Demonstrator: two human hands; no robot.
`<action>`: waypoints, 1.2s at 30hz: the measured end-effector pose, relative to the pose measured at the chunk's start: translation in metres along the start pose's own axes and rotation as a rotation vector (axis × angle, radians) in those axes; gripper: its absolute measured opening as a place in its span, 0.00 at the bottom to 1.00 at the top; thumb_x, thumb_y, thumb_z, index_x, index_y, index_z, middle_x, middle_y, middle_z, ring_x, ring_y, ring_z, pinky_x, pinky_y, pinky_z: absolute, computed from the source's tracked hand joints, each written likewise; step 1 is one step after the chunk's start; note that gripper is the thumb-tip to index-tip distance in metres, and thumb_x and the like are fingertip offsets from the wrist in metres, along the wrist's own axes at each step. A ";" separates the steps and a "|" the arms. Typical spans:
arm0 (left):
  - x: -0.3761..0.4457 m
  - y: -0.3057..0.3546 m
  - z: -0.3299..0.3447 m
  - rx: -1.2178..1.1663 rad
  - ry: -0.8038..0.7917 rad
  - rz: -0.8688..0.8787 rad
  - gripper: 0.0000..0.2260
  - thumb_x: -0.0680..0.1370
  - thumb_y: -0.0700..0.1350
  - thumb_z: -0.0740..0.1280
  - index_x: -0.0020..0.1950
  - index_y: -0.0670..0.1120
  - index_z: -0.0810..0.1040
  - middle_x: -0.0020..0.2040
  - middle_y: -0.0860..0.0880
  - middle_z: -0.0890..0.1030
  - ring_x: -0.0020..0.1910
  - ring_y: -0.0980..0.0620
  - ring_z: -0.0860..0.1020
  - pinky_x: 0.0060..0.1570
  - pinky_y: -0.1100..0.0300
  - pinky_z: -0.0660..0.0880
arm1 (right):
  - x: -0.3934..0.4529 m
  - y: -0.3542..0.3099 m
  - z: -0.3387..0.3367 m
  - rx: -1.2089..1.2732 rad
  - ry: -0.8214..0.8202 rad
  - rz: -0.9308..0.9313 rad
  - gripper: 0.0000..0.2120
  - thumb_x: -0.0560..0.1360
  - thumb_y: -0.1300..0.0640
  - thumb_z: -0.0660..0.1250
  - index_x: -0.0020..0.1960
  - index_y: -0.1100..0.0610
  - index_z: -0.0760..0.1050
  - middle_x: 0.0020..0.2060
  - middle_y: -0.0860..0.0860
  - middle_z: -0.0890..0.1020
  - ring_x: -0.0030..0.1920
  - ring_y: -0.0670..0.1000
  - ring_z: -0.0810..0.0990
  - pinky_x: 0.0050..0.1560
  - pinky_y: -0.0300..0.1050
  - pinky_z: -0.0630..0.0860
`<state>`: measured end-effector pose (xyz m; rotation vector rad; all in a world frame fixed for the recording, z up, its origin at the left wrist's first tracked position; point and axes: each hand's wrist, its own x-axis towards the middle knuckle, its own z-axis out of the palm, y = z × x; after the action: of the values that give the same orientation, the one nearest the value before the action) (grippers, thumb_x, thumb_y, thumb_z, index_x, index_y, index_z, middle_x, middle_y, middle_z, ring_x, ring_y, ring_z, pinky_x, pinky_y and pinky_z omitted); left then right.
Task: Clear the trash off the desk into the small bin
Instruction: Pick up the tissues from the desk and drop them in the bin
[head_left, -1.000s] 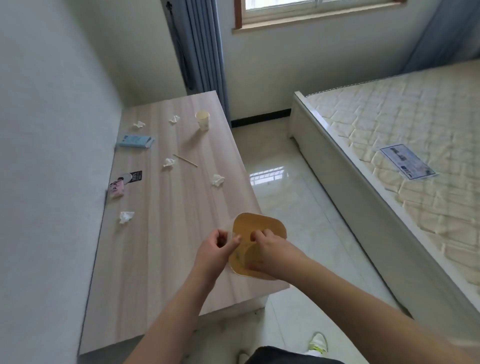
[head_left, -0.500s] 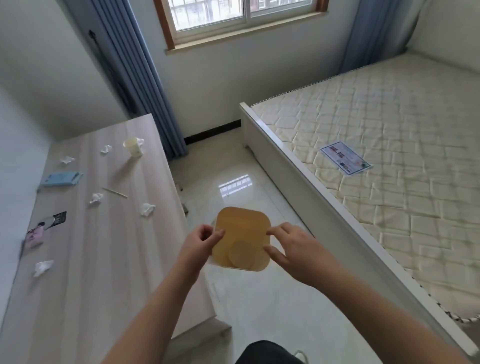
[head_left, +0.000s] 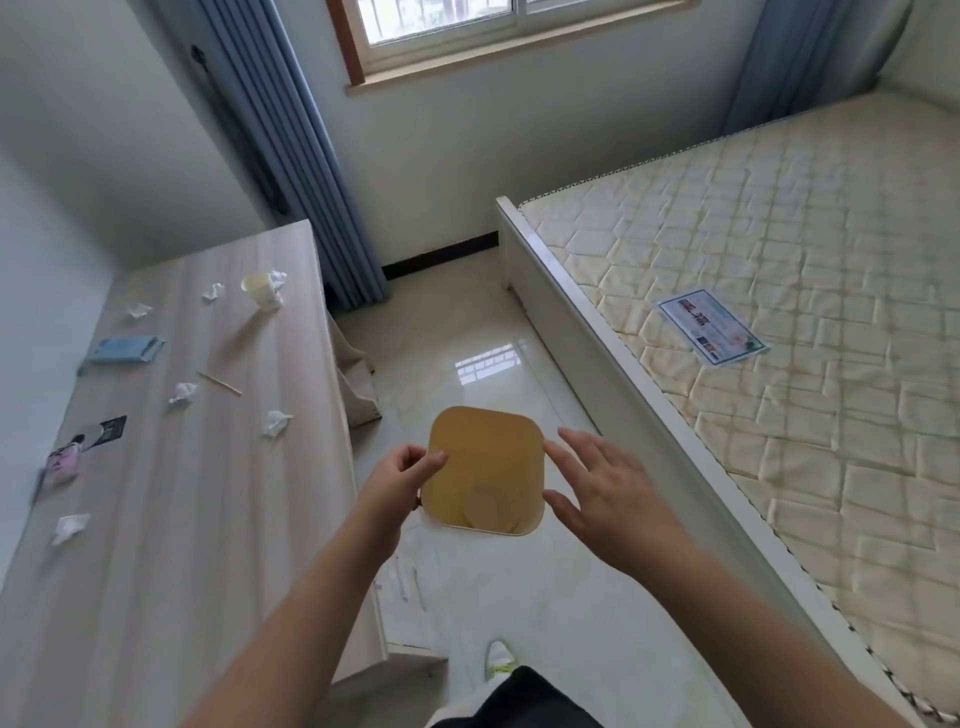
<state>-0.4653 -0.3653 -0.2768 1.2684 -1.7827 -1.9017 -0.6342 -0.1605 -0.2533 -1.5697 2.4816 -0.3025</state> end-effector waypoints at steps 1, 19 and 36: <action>0.007 0.002 -0.004 -0.006 0.006 -0.006 0.24 0.68 0.57 0.73 0.52 0.39 0.77 0.44 0.43 0.78 0.42 0.45 0.74 0.44 0.48 0.70 | 0.009 0.002 0.000 -0.010 0.004 0.002 0.28 0.80 0.40 0.49 0.77 0.47 0.51 0.77 0.48 0.58 0.76 0.51 0.55 0.74 0.49 0.53; 0.144 0.051 -0.087 -0.109 0.141 0.042 0.24 0.68 0.56 0.73 0.54 0.40 0.76 0.43 0.45 0.78 0.38 0.51 0.75 0.36 0.59 0.72 | 0.207 0.014 -0.014 -0.152 -0.034 -0.119 0.26 0.81 0.46 0.50 0.77 0.44 0.50 0.78 0.47 0.53 0.78 0.51 0.48 0.76 0.50 0.45; 0.196 0.074 -0.131 -0.326 0.573 -0.059 0.14 0.76 0.43 0.71 0.55 0.34 0.76 0.45 0.40 0.78 0.42 0.45 0.75 0.40 0.53 0.71 | 0.422 -0.003 -0.008 -0.080 -0.098 -0.455 0.27 0.80 0.46 0.53 0.77 0.45 0.52 0.78 0.48 0.56 0.78 0.53 0.49 0.76 0.52 0.48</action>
<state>-0.5160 -0.6072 -0.2757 1.5435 -1.1121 -1.5507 -0.8115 -0.5437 -0.2661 -2.1191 2.0640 -0.1844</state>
